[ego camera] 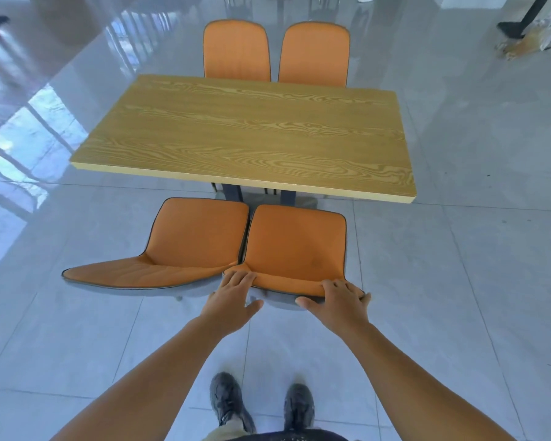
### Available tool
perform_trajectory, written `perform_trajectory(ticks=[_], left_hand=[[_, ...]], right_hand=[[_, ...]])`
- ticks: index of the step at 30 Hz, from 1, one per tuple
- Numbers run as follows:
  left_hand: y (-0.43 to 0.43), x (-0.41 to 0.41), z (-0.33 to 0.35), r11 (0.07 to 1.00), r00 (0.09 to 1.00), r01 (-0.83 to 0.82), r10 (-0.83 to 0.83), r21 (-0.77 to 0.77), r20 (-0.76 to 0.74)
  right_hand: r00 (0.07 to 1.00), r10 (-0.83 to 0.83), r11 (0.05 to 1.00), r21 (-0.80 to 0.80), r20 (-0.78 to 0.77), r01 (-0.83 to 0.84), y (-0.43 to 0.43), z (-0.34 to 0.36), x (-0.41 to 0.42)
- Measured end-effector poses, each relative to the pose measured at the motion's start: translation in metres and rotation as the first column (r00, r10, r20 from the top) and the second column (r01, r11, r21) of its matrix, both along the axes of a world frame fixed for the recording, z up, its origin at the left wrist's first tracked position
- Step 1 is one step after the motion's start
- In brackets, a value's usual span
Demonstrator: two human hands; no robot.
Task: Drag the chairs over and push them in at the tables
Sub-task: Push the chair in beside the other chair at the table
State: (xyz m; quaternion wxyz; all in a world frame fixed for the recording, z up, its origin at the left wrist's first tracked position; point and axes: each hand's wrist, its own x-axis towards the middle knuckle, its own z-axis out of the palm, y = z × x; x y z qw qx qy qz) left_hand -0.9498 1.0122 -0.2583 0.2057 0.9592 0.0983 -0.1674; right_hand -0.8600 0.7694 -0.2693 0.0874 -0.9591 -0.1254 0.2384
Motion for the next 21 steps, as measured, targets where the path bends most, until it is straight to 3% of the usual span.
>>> perform_trajectory(ticks=[9,15,21], left_hand=[[-0.002,-0.011,0.009,0.998,0.997,0.070,-0.070,-0.003,-0.027],[0.008,-0.007,0.014,0.993,0.993,0.118,-0.118,-0.019,-0.001],[-0.004,-0.012,0.008,0.996,0.997,0.038,-0.033,-0.081,0.069]], right_hand=[[1.000,0.030,0.993,-0.113,0.005,-0.030,0.010,0.014,-0.009],[0.999,0.012,0.999,-0.046,0.034,-0.010,0.009,0.013,-0.016],[1.000,0.029,0.999,-0.032,0.011,-0.028,-0.002,0.011,-0.013]])
